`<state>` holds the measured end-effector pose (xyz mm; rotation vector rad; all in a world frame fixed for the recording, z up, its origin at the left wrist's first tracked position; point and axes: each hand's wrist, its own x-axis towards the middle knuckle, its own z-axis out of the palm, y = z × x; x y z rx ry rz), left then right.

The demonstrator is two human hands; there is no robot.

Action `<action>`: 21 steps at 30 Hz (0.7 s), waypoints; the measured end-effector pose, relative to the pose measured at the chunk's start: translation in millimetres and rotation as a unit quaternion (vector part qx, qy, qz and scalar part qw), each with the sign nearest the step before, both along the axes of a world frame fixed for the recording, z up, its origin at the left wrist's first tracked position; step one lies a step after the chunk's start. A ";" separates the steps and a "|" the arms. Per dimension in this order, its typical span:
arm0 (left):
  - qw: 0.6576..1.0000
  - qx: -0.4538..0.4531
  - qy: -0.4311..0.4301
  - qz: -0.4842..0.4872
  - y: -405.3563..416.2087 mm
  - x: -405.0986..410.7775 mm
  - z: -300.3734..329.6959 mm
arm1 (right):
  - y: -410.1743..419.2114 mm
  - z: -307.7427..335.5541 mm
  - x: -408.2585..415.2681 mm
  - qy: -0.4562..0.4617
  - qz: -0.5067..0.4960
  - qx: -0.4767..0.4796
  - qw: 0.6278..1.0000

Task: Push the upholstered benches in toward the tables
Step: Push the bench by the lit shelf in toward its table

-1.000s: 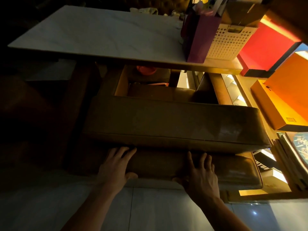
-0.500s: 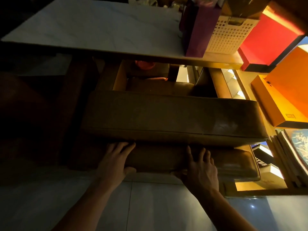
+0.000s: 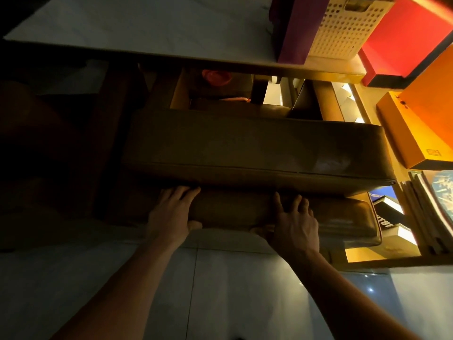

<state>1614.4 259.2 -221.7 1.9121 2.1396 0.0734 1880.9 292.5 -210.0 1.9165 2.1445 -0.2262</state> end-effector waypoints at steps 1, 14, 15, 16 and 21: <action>1.000 -0.007 0.001 0.004 0.3 1.1 1.4 | -0.2 1.7 0.0 0.002 0.000 -0.005 1.000; 0.995 -0.098 0.008 0.023 -19.6 34.2 23.8 | -8.9 9.6 21.7 0.102 0.007 -0.050 0.993; 0.995 -0.099 0.010 0.015 -22.5 34.2 28.3 | -9.2 12.8 21.3 0.106 0.004 -0.051 0.993; 0.995 -0.099 0.013 0.009 -25.7 32.8 33.2 | -9.9 17.2 20.0 0.108 0.003 -0.052 0.993; 0.994 -0.106 -0.005 0.022 -44.9 20.1 56.8 | -21.1 42.2 5.4 0.128 0.007 -0.082 0.988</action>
